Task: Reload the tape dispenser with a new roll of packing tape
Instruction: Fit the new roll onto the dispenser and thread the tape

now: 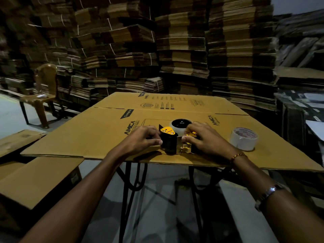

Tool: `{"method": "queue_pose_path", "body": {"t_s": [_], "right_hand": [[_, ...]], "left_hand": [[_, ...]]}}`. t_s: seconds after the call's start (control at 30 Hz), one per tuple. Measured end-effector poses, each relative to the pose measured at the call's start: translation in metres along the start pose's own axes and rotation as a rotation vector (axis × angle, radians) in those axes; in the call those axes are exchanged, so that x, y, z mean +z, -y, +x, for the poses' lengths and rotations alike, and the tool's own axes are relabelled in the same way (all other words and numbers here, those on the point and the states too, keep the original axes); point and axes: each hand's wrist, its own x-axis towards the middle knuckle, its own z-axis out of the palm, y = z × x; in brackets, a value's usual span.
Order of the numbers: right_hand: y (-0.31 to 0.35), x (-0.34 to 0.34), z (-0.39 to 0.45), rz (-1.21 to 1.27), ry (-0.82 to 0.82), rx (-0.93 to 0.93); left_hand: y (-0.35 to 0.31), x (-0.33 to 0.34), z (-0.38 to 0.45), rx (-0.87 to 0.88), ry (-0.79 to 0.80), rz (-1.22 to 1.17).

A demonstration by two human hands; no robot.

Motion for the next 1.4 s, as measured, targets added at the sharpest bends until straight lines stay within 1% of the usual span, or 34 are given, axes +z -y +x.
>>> {"method": "queue_pose_path", "body": {"t_s": [0.1, 0.17, 0.3, 0.43, 0.7, 0.9, 1.03, 1.1, 1.17, 1.23, 1.33, 1.4], "right_hand": [[-0.009, -0.003, -0.001, -0.066, 0.033, -0.021], [-0.014, -0.006, -0.002, -0.129, 0.054, 0.007], [-0.018, -0.002, -0.009, -0.190, 0.010, 0.072], [-0.014, -0.001, -0.009, -0.200, -0.013, 0.101], [-0.016, -0.006, -0.008, -0.149, 0.068, 0.126], [-0.021, -0.010, -0.006, -0.104, 0.096, 0.105], [-0.024, -0.011, -0.005, -0.081, 0.113, 0.099], [-0.023, -0.013, -0.005, -0.076, 0.125, 0.099], [-0.022, -0.014, -0.006, -0.064, 0.127, 0.097], [-0.022, -0.013, -0.007, -0.057, 0.125, 0.093], [-0.023, -0.012, -0.006, -0.057, 0.121, 0.087], [-0.024, -0.012, -0.005, -0.070, 0.124, 0.084]], "left_hand": [[0.000, 0.005, 0.000, 0.010, -0.020, 0.007], [-0.002, 0.008, 0.000, 0.010, -0.023, 0.013], [-0.009, 0.016, -0.001, 0.025, -0.067, 0.056], [-0.010, 0.018, -0.004, 0.037, -0.083, 0.082], [-0.010, 0.011, -0.004, 0.013, -0.015, 0.042], [-0.005, 0.002, -0.008, -0.053, 0.060, -0.140], [-0.003, 0.002, -0.011, -0.083, 0.121, -0.427], [-0.003, 0.002, -0.012, -0.100, 0.129, -0.525], [-0.001, 0.001, -0.010, -0.108, 0.131, -0.545], [0.001, -0.001, -0.008, -0.107, 0.124, -0.498], [0.006, 0.000, -0.005, -0.132, 0.072, -0.435], [0.010, 0.002, -0.003, -0.147, 0.049, -0.460]]}}
